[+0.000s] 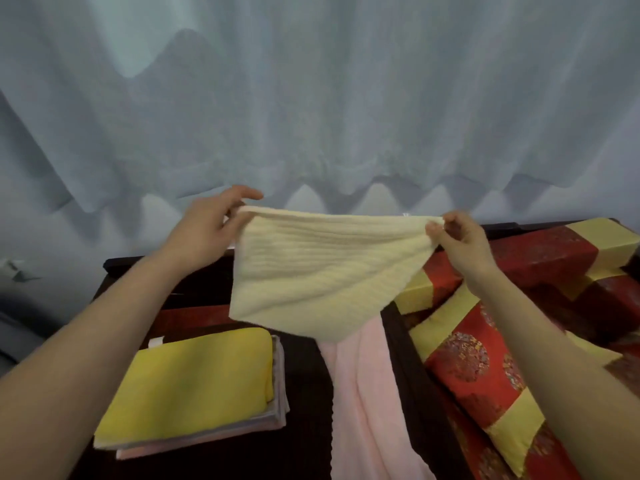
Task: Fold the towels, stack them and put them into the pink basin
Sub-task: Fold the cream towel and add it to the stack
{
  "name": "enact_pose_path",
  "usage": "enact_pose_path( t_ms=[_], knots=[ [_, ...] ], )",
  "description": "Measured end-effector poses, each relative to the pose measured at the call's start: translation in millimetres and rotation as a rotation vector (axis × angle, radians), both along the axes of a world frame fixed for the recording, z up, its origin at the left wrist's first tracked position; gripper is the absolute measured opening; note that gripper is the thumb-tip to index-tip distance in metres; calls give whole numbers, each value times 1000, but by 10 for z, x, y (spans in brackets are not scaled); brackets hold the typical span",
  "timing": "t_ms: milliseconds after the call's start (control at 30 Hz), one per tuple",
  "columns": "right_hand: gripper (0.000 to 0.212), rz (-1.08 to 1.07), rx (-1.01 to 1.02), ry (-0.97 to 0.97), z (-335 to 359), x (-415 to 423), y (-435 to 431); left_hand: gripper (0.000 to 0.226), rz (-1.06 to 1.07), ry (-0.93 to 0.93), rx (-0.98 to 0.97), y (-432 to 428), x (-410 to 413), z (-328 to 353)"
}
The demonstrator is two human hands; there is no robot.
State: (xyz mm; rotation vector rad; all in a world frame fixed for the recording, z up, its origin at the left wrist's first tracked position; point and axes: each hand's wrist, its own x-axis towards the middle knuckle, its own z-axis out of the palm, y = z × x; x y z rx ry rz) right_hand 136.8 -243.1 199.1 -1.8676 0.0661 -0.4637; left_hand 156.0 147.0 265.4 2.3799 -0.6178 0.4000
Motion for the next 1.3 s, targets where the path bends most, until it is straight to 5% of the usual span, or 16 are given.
enact_pose_path(
  t_ms=[167,300,467,633,733,967,1133,1300],
  knots=[
    [11,-31,80,-91,278,68,132,17,94,-151,135,33,249,273],
    [12,160,115,-37,382,-239,72,19,13,-102,116,38,47,189],
    [13,440,3,219,-156,-883,-169,19,-197,217,202,12,-578,-762],
    [33,493,-56,514,-1326,-1358,-284,25,-287,578,359,-115,-1120,-1968],
    [54,453,27,557,-1803,-1522,-257,28,-306,621,422,-152,-1264,-2463],
    [38,291,95,449,-2044,-1377,135,13,-179,863,-100,-962,-1207,-2613],
    [25,288,178,426,-2011,-1143,445,52,-161,954,-18,-1502,-1119,-2617],
    [4,211,176,448,-1979,-968,283,33,-35,1010,-205,-1566,-1022,-2669]
  ],
)
